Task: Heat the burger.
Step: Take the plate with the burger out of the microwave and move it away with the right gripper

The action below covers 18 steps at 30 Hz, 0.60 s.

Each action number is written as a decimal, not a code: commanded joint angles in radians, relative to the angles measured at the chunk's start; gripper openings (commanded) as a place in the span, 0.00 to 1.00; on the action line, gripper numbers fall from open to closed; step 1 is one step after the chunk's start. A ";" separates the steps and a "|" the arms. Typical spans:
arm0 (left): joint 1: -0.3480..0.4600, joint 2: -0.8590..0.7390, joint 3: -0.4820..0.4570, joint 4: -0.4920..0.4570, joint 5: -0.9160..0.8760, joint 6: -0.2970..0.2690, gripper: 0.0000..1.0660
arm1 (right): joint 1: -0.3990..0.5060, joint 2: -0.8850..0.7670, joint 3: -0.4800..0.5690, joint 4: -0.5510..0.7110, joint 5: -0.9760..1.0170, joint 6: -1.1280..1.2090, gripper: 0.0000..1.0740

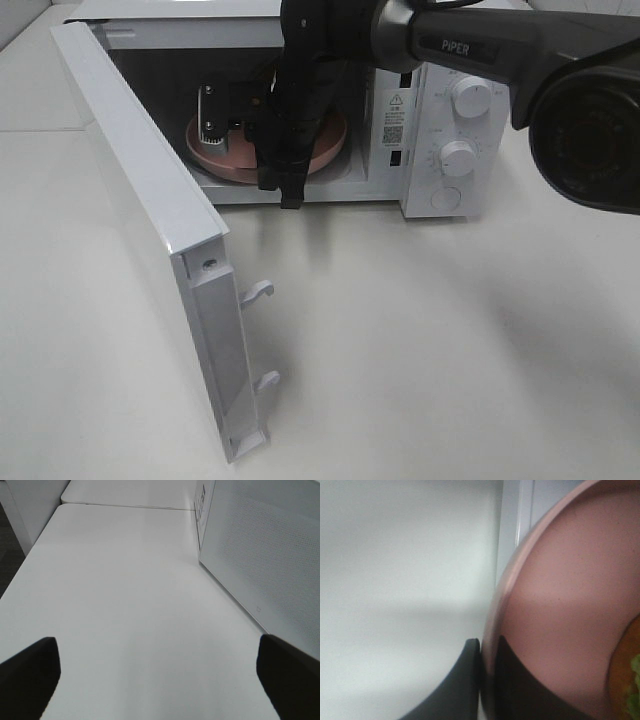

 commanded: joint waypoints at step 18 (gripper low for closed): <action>-0.005 -0.004 0.003 -0.002 -0.007 -0.008 0.94 | 0.002 -0.229 0.354 0.005 -0.005 -0.036 0.00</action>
